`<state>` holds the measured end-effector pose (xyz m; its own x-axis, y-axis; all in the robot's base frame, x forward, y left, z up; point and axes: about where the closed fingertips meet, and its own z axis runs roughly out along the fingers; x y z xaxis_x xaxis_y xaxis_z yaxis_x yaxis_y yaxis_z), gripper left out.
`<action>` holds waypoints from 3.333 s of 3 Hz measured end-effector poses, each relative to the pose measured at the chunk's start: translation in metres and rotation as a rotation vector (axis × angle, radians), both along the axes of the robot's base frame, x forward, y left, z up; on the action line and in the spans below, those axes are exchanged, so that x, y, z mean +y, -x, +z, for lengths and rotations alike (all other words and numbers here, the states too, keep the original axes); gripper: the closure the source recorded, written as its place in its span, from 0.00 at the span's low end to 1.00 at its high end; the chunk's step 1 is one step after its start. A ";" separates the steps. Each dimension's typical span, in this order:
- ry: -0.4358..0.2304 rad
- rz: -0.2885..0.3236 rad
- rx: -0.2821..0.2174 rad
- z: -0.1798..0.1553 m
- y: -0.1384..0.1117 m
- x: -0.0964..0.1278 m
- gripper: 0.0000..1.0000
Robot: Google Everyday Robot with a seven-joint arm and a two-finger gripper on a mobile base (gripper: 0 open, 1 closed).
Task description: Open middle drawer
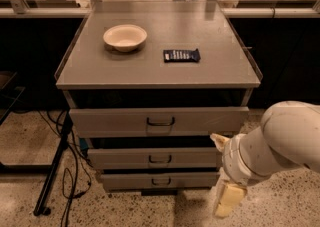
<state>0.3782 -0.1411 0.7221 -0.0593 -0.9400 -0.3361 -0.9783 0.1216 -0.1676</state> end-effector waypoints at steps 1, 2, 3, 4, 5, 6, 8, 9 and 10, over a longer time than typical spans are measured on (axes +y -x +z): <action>-0.046 0.026 -0.012 -0.040 -0.021 0.009 0.00; -0.088 0.013 -0.049 -0.076 -0.039 0.008 0.00; -0.144 -0.024 -0.068 -0.109 -0.059 -0.006 0.00; -0.229 -0.046 -0.044 -0.156 -0.079 -0.013 0.00; -0.229 -0.046 -0.044 -0.156 -0.080 -0.013 0.00; -0.231 -0.089 -0.050 -0.184 -0.097 -0.020 0.00; -0.236 -0.128 -0.089 -0.231 -0.130 -0.025 0.00; -0.248 -0.096 -0.125 -0.240 -0.154 -0.012 0.00; -0.251 -0.071 -0.122 -0.261 -0.169 0.001 0.00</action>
Offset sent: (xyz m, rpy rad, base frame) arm 0.0650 0.0037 -0.1207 0.1449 -0.0996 -0.0115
